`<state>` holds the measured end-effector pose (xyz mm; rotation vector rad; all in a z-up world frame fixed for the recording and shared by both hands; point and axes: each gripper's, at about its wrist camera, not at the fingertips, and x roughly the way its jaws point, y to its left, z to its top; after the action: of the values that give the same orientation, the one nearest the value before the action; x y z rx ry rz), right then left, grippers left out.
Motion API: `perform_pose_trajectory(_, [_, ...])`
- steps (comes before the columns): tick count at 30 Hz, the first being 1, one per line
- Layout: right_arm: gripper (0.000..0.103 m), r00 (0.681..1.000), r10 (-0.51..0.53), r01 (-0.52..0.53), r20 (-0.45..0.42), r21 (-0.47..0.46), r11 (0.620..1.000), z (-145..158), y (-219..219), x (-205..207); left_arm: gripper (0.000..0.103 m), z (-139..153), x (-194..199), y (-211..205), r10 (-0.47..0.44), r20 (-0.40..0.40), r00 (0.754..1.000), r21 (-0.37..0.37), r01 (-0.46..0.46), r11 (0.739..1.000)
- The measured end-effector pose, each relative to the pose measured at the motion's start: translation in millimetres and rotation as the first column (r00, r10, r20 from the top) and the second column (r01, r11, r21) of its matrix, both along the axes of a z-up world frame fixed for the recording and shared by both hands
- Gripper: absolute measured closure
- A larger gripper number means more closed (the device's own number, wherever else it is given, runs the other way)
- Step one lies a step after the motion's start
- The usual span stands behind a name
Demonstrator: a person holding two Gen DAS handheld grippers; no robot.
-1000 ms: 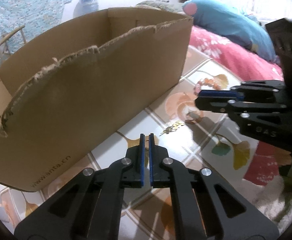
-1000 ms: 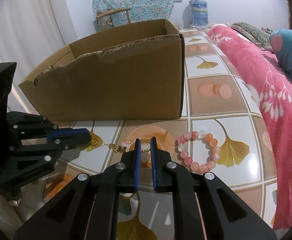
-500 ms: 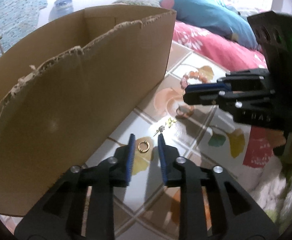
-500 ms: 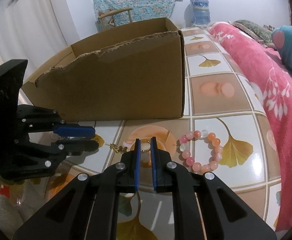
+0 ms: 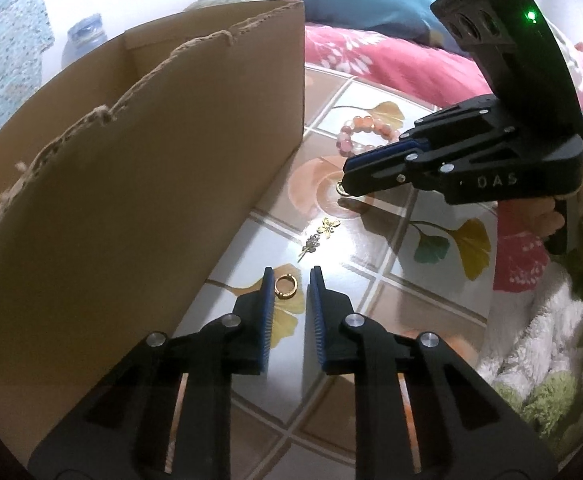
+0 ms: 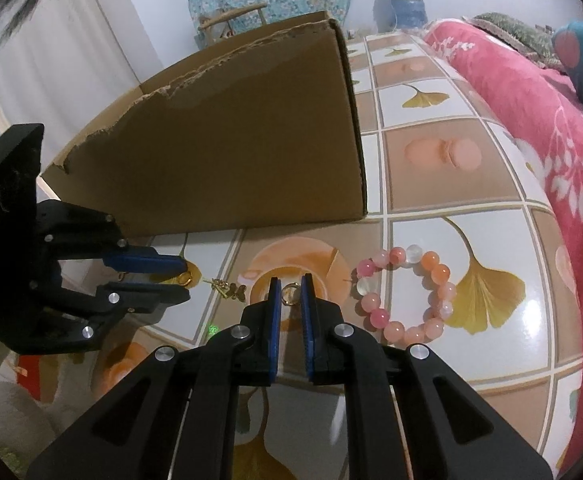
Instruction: Organize jewelry
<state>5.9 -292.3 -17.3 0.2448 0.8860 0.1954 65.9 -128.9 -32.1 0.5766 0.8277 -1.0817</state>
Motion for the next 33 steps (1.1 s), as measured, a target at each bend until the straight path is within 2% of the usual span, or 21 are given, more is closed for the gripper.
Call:
perform_pose_trajectory(7, [0.092, 1.000, -0.007, 0.008, -0.020, 0.067, 0.998, -2, -16, -2, 0.093, -1, 0, -3, 0.013, 0.006, 1.000, 0.002, -0.013, 1.000])
perform_pose_trajectory(10, [0.090, 1.000, 0.002, 0.000, -0.025, 0.059, 0.998, -2, -15, -4, 0.093, -1, -2, -1, 0.025, 0.015, 1.000, -0.002, -0.025, 1.000])
perform_pose_trajectory(12, [0.083, 1.000, 0.009, -0.008, -0.020, 0.050, 0.999, -1, -13, -4, 0.093, -1, -3, -1, 0.040, 0.015, 0.999, -0.004, -0.040, 0.999])
perform_pose_trajectory(18, [0.082, 1.000, 0.022, -0.022, -0.003, 0.042, 0.999, 2, -9, -6, 0.094, 0, -13, -3, 0.061, 0.049, 0.997, 0.023, -0.063, 0.998])
perform_pose_trajectory(24, [0.082, 1.000, 0.023, -0.023, 0.005, 0.044, 0.999, 3, -8, -8, 0.096, 1, -17, -3, 0.074, 0.055, 0.996, 0.029, -0.075, 0.997])
perform_pose_trajectory(26, [0.082, 1.000, 0.025, -0.026, 0.007, 0.044, 0.999, 4, -9, -9, 0.101, 2, -17, -3, 0.077, 0.050, 0.996, 0.024, -0.078, 0.997])
perform_pose_trajectory(31, [0.082, 0.999, 0.045, -0.046, 0.010, 0.028, 0.999, 4, -6, -6, 0.101, 4, -15, 0, 0.085, 0.047, 0.995, 0.024, -0.086, 0.996])
perform_pose_trajectory(33, [0.074, 0.998, 0.062, -0.062, 0.009, 0.008, 0.998, 4, -4, -4, 0.101, 5, -15, 2, 0.085, 0.036, 0.996, 0.020, -0.086, 0.996])
